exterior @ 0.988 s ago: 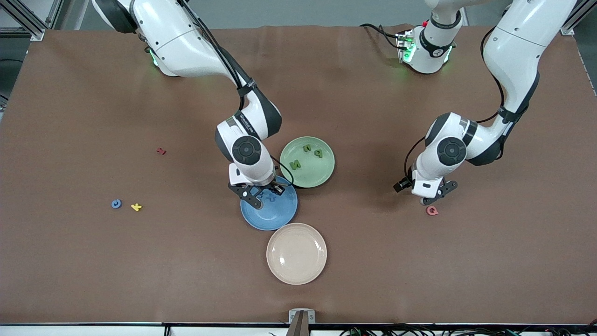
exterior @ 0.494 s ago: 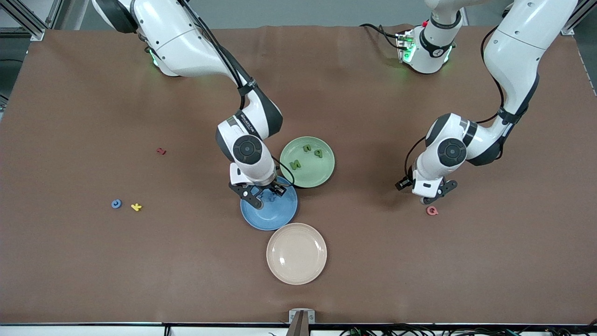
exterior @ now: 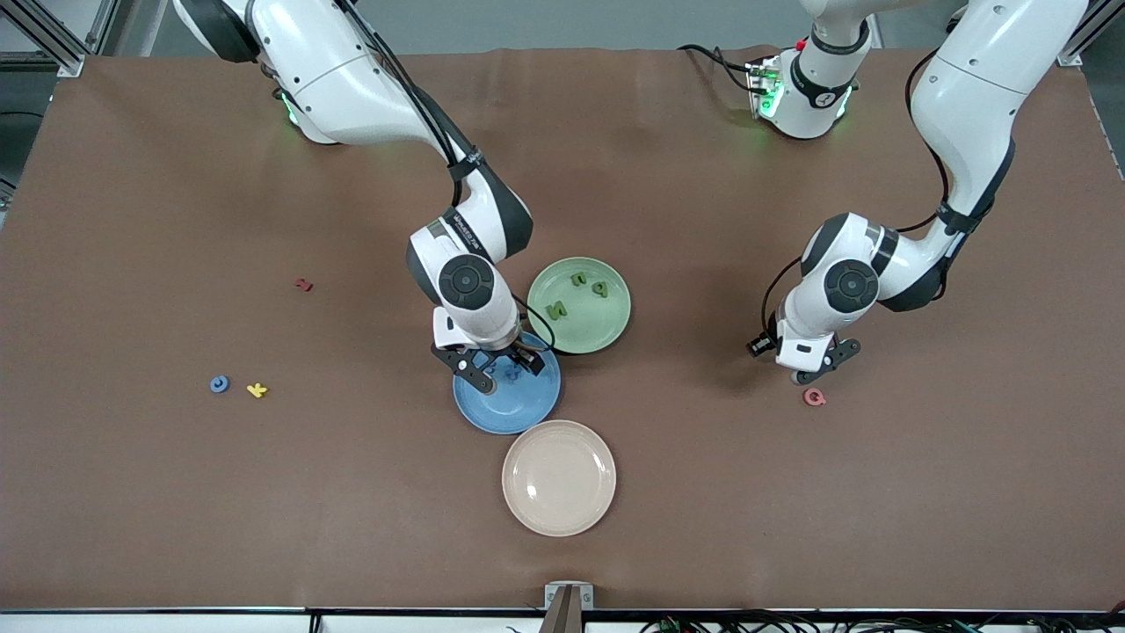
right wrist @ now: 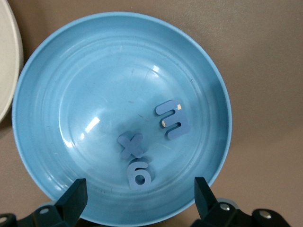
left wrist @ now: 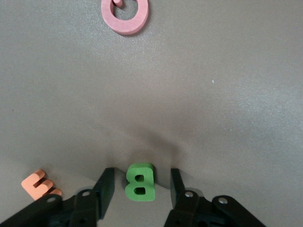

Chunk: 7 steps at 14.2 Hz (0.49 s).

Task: Sort letters by color into matching plates
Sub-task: 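Grasp green B with the left gripper while the right gripper releases 6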

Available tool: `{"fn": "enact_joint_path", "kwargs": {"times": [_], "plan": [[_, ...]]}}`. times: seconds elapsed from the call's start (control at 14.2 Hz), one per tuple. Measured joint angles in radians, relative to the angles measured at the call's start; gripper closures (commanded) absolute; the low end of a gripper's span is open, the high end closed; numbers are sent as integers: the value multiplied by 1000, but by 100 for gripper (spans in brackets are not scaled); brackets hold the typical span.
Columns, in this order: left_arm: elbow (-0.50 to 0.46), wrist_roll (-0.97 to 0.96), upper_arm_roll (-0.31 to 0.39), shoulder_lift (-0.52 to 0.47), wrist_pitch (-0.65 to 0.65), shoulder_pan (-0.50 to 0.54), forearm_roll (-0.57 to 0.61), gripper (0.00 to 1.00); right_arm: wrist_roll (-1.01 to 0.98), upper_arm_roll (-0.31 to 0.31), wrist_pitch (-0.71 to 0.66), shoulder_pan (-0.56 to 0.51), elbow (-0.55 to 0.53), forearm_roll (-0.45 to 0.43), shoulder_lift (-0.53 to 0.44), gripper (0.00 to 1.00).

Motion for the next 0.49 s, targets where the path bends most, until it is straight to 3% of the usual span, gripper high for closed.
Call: {"fn": "enact_joint_path", "kwargs": {"times": [0.21, 0.49], "plan": [[1, 0, -3, 0, 8, 0, 0, 82, 0, 0, 0, 0, 0, 0, 0, 0], [1, 0, -4, 0, 10, 0, 0, 91, 0, 0, 0, 0, 0, 0, 0, 0]]}}
